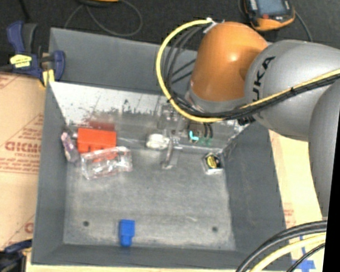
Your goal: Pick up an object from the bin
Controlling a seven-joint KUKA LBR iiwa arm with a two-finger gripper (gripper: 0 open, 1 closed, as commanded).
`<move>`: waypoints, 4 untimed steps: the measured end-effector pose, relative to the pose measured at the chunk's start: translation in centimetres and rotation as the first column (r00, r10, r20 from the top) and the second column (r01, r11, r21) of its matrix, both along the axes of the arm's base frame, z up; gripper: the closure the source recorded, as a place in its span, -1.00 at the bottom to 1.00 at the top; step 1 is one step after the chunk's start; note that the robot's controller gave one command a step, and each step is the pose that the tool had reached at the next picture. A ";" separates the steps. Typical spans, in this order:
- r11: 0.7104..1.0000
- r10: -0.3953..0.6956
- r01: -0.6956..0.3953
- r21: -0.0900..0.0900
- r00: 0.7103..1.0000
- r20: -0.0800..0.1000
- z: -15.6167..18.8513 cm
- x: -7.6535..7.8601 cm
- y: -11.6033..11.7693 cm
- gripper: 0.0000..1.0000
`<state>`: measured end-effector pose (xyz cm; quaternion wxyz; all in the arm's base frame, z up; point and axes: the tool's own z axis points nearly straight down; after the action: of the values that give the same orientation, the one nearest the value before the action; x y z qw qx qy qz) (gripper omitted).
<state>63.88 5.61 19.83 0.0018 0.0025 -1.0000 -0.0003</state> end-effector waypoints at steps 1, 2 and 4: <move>0.980 0.198 -0.198 -0.001 0.980 0.001 -13.1 -0.4 8.0 -1.00; 0.848 0.530 -0.529 -0.010 0.848 0.002 -9.6 -1.7 9.5 -1.00; 0.443 0.897 -0.897 -0.009 0.442 0.008 -12.5 -2.8 10.1 -1.00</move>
Offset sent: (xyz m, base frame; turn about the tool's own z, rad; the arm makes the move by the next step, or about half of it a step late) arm -0.0030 0.0805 -0.1283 -0.1993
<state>61.10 15.67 7.34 -0.0040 0.5301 -0.8479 0.0024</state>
